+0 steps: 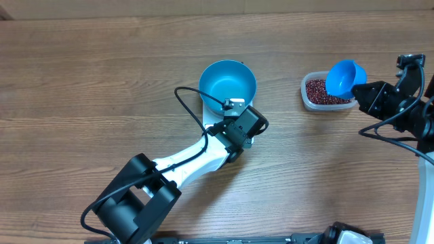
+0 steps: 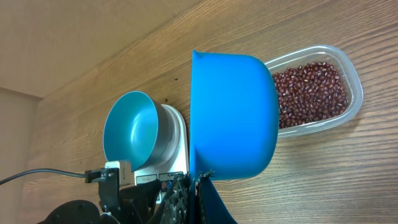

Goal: Scoop item into bowl and weigh 150g on scale

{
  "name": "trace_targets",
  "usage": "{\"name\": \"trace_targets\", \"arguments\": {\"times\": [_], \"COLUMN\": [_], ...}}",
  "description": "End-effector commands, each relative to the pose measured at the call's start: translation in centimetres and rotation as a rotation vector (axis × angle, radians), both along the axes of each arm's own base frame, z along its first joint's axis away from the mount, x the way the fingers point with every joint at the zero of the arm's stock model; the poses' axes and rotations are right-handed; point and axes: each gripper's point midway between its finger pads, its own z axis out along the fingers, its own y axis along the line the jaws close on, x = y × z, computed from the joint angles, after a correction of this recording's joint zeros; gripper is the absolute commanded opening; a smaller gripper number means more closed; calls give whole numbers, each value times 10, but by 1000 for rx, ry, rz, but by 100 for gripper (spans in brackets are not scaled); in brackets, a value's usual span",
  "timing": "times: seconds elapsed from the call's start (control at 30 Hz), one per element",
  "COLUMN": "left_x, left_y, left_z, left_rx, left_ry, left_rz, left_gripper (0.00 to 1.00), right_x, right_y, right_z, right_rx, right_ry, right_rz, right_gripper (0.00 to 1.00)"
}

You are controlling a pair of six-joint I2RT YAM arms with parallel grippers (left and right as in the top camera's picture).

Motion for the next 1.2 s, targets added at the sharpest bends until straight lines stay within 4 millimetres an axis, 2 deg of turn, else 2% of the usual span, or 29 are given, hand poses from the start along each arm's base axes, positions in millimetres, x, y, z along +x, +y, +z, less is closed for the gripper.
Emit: {"name": "trace_targets", "arguments": {"times": [0.0, 0.17, 1.17], "left_x": [6, 6, 5], "left_y": [0, -1, 0], "left_z": [1, -8, -10], "left_rx": [4, 12, 18], "left_ry": [-17, -10, 1], "left_rz": [24, 23, 21], "left_gripper": [4, 4, 4], "right_x": [1, 1, 0], "right_y": [-2, -2, -2], "right_z": [0, 0, 0], "right_rx": [-8, -8, -8], "right_ry": [-4, -4, -4], "right_rz": [-6, -6, -6], "right_gripper": [4, 4, 4]}}
